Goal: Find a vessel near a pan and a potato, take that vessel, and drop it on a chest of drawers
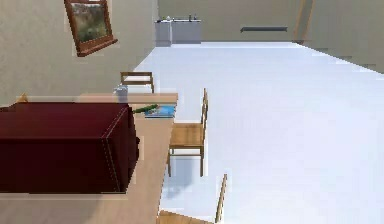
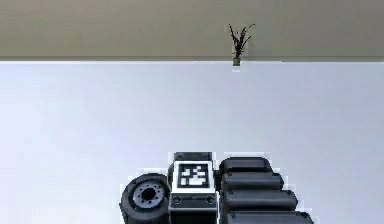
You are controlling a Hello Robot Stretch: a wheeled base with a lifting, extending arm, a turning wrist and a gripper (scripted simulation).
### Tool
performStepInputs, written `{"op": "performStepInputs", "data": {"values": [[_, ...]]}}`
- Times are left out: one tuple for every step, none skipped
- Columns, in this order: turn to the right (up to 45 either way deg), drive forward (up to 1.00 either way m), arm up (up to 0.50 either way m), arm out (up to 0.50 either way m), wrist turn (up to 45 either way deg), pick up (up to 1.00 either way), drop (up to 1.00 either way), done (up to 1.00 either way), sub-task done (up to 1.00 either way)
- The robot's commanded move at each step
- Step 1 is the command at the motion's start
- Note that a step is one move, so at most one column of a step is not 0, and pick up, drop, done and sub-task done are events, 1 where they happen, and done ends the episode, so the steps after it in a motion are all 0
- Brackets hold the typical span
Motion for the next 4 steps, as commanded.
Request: {"op": "performStepInputs", "data": {"values": [[45.0,0.0,0.0,0.0,0.0,0.0,0.0,0.0,0.0],[9.0,0.0,0.0,0.0,0.0,0.0,0.0,0.0,0.0],[0.0,0.2,0.0,0.0,0.0,0.0,0.0,0.0,0.0],[-21.0,0.0,0.0,0.0,0.0,0.0,0.0,0.0,0.0]]}}
